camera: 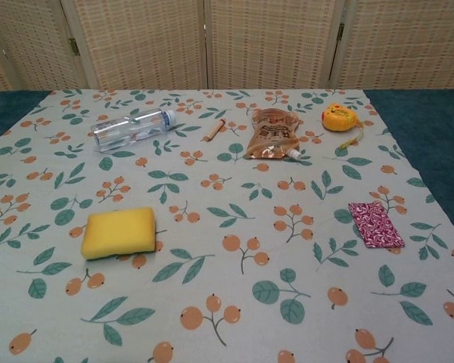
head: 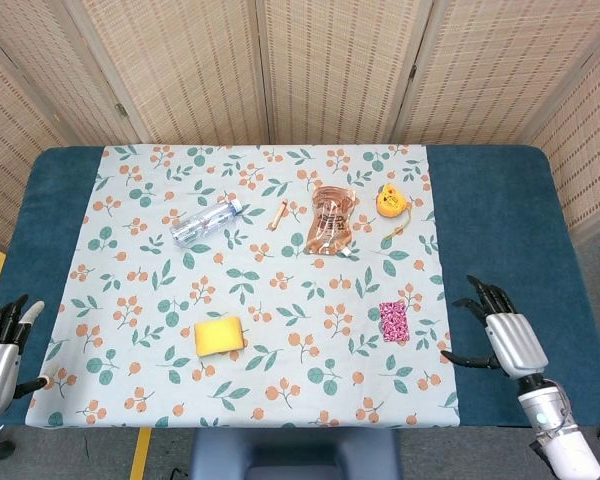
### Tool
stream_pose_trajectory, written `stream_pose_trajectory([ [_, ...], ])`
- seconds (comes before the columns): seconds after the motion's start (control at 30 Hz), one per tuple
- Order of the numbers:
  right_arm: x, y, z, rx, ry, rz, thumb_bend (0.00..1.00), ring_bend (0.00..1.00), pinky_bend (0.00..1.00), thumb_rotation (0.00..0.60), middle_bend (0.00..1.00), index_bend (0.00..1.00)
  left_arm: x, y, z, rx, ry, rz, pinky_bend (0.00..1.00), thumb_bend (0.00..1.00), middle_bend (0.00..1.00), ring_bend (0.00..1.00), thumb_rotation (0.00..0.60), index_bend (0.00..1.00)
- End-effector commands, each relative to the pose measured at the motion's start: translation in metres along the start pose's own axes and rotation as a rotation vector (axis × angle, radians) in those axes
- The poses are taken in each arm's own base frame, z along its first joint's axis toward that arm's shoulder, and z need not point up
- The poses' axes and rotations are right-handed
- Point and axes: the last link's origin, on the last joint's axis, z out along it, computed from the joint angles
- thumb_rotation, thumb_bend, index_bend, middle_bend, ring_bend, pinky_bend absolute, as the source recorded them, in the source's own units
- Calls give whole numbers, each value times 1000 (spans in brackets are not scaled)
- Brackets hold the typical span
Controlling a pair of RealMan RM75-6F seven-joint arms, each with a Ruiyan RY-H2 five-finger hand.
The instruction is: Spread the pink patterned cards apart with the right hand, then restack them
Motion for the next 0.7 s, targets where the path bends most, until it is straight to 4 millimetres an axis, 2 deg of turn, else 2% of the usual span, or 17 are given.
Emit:
stream_pose_trajectory([
  [0.03,-11,-6,12,7,-51,-8,158,0,0,329,31,299,-1,0,0,-2,-1,-2,0,272,11,35,600,134],
  [0.4,-38,-26,49,23,-158,-36,158,0,0,328,16,325,-1,-2,-1,0,1,-5,0,272,14,40,600,144],
  [0.7,-61,-35,68,14,-239,-66,148,0,0,328,0,325,-5,-3,-1,-4,-13,-14,0,272,16,42,600,152],
])
